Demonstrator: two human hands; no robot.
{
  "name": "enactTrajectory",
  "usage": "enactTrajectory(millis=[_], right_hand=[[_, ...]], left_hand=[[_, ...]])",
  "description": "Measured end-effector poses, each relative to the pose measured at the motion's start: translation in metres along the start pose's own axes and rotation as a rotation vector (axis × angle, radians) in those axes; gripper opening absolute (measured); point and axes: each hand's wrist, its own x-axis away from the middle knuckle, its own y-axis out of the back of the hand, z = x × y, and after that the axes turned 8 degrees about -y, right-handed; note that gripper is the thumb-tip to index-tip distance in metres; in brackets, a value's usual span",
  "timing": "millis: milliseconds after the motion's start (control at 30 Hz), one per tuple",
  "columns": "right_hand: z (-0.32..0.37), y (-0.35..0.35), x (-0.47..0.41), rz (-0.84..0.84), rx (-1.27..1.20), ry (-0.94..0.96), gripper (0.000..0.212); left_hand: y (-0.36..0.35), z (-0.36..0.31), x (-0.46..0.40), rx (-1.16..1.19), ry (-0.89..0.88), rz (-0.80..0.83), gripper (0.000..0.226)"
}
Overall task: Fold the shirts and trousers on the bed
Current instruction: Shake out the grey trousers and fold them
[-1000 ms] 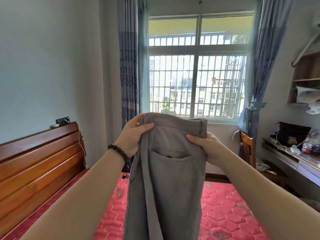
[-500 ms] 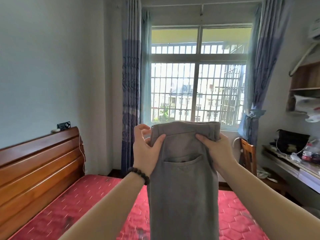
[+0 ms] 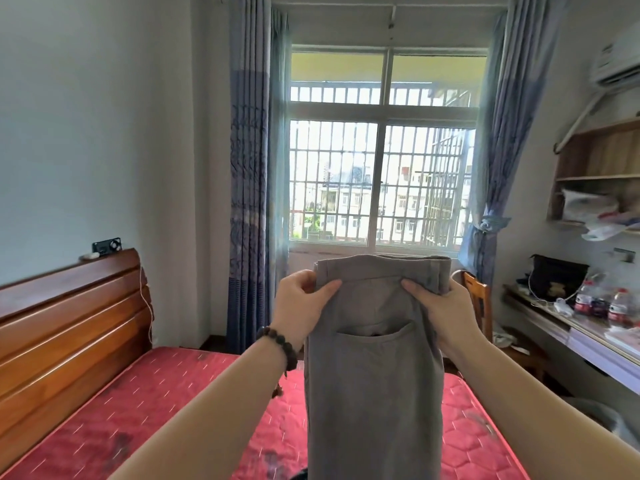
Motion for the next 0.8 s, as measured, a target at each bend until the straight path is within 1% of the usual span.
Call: enactTrajectory(millis=[67, 100, 167, 200, 233, 300, 333, 400, 467, 500, 567, 633, 667, 700, 767, 800], right_hand=[[0.006, 0.009, -0.004, 0.077, 0.020, -0.057, 0.020], [0.008, 0.017, -0.009, 0.157, -0.021, -0.084, 0.030], [0.012, 0.030, -0.019, 0.286, -0.070, -0.157, 0.059], [0.016, 0.032, -0.019, 0.311, -0.040, -0.188, 0.063], [0.015, 0.032, -0.020, 0.314, 0.017, -0.193, 0.054], [0.014, 0.028, -0.017, 0.250, 0.159, -0.139, 0.026], [0.014, 0.025, -0.015, 0.213, 0.184, -0.109, 0.023], [0.014, 0.025, -0.016, 0.203, 0.097, -0.067, 0.030], [0.013, 0.025, -0.017, 0.247, -0.011, -0.105, 0.050], [0.011, 0.026, -0.018, 0.265, -0.010, -0.155, 0.059], [0.008, 0.024, -0.018, 0.268, 0.025, -0.234, 0.069], [0.012, 0.019, -0.018, 0.207, 0.033, -0.184, 0.073], [0.015, 0.016, -0.018, 0.169, 0.028, -0.131, 0.068], [0.017, 0.011, -0.018, 0.134, 0.017, -0.078, 0.055], [0.023, 0.000, -0.017, 0.088, -0.030, -0.022, 0.021], [0.024, -0.005, -0.016, 0.061, -0.044, -0.013, 0.013]], left_hand=[[0.006, -0.010, -0.007, 0.062, -0.011, 0.044, 0.007], [0.009, -0.016, -0.011, 0.085, -0.040, 0.044, 0.007], [0.013, -0.024, -0.017, 0.155, -0.095, 0.033, 0.010], [0.012, -0.028, -0.020, 0.180, -0.100, 0.040, 0.012], [0.011, -0.029, -0.022, 0.170, -0.093, 0.060, 0.014], [0.012, -0.024, -0.026, 0.073, -0.081, 0.113, 0.016], [0.013, -0.023, -0.026, 0.040, -0.093, 0.128, 0.017], [0.018, -0.024, -0.025, 0.048, -0.150, 0.131, 0.019], [0.022, -0.026, -0.026, 0.093, -0.178, 0.150, 0.021], [0.022, -0.026, -0.027, 0.087, -0.170, 0.165, 0.021], [0.023, -0.024, -0.027, 0.035, -0.137, 0.193, 0.023], [0.025, -0.022, -0.027, 0.025, -0.126, 0.195, 0.023], [0.027, -0.022, -0.026, 0.047, -0.135, 0.189, 0.024], [0.029, -0.021, -0.024, 0.080, -0.148, 0.182, 0.026], [0.031, -0.016, -0.022, 0.159, -0.145, 0.177, 0.040], [0.032, -0.012, -0.021, 0.174, -0.137, 0.183, 0.047]])
